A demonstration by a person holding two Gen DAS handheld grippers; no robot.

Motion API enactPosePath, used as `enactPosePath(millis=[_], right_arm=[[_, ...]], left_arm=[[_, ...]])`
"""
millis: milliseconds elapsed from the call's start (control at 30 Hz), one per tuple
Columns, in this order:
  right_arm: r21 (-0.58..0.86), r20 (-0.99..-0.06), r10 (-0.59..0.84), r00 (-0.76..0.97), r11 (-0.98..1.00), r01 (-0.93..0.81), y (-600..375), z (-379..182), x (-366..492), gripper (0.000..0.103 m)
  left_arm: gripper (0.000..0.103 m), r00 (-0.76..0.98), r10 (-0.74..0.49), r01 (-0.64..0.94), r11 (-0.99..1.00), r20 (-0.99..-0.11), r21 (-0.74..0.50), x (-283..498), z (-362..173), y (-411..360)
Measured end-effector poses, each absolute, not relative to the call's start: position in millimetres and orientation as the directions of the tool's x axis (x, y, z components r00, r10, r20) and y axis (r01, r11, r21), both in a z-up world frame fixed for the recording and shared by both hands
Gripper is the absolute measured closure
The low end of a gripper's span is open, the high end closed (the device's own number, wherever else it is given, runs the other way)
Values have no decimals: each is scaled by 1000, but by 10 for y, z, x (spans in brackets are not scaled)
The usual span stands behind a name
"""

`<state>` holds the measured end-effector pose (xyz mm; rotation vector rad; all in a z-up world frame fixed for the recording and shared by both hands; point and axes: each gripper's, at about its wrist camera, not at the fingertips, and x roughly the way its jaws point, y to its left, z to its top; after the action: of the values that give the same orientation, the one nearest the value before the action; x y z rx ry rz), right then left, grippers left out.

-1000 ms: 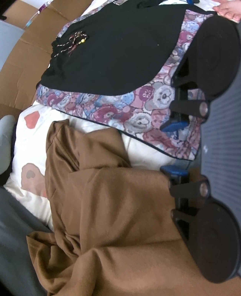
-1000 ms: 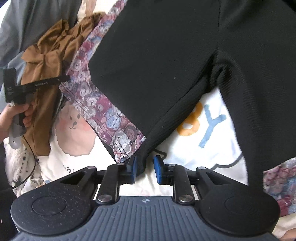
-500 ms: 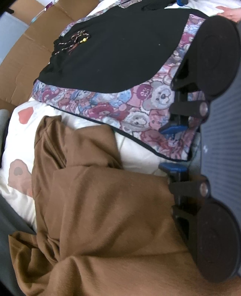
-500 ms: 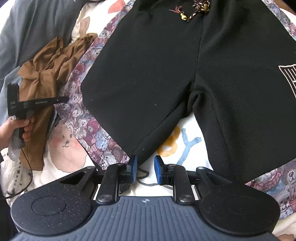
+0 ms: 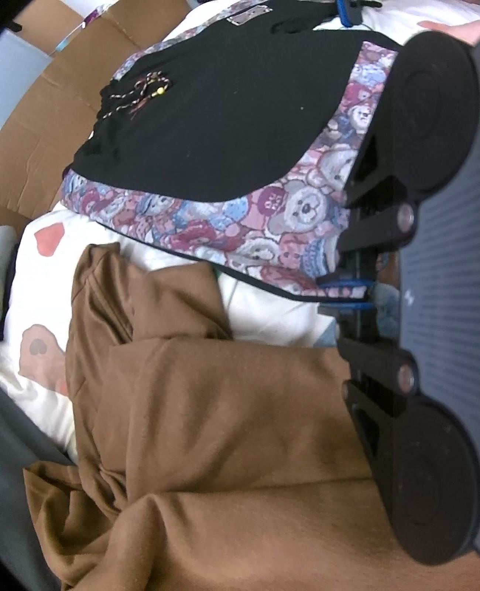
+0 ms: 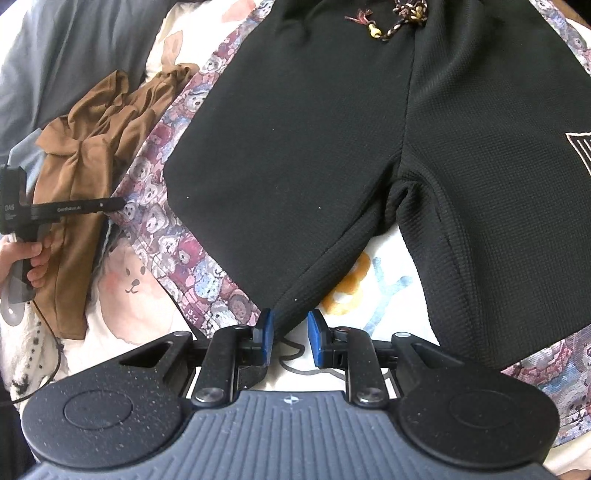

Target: Fold clothes

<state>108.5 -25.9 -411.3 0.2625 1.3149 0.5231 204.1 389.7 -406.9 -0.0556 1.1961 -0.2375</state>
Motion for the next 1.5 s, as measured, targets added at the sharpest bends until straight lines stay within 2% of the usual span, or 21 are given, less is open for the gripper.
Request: enactPosePath(millis=[33, 100, 167, 200, 333, 533, 667, 733, 900, 1000, 1500], right_arm=[[467, -846, 505, 169, 856, -222, -266, -4096, 1101, 82], [456, -845, 500, 188, 858, -234, -292, -4062, 1153, 82], [436, -849, 485, 209, 867, -240, -342, -4031, 1237, 82], [426, -851, 476, 220, 872, -240, -375, -4018, 1282, 82], [379, -858, 433, 276, 897, -229, -562, -3965, 1482, 82], [327, -856, 389, 341, 917, -227, -787, -3892, 1691, 82], [302, -854, 361, 376, 931, -207, -897, -3862, 1761, 74], [299, -851, 356, 386, 933, -201, -916, -3840, 1775, 74], [306, -835, 374, 403, 925, -224, -830, -3748, 1761, 73], [321, -814, 395, 427, 917, -236, -730, -3684, 1718, 64], [384, -746, 480, 461, 877, -291, -152, -3425, 1398, 63]], left_arm=[[89, 343, -212, 145, 975, -915, -171, 2045, -4083, 3909], [88, 340, -225, 118, 973, -913, -196, 2053, -4115, 3953], [90, 338, -245, 93, 969, -908, -227, 2056, -4141, 4001], [95, 339, -253, 84, 967, -906, -239, 2053, -4141, 4019], [96, 356, -274, 77, 961, -894, -264, 2008, -4036, 4054], [97, 389, -303, 66, 951, -870, -302, 1922, -3724, 4032], [97, 413, -315, 79, 947, -854, -311, 1874, -3449, 3895], [97, 423, -327, 92, 943, -845, -319, 1855, -3314, 3796], [97, 429, -359, 115, 932, -829, -344, 1854, -3107, 3521], [97, 426, -375, 122, 926, -823, -358, 1863, -3030, 3356], [97, 358, -484, 214, 875, -798, -435, 1979, -3001, 2504]])
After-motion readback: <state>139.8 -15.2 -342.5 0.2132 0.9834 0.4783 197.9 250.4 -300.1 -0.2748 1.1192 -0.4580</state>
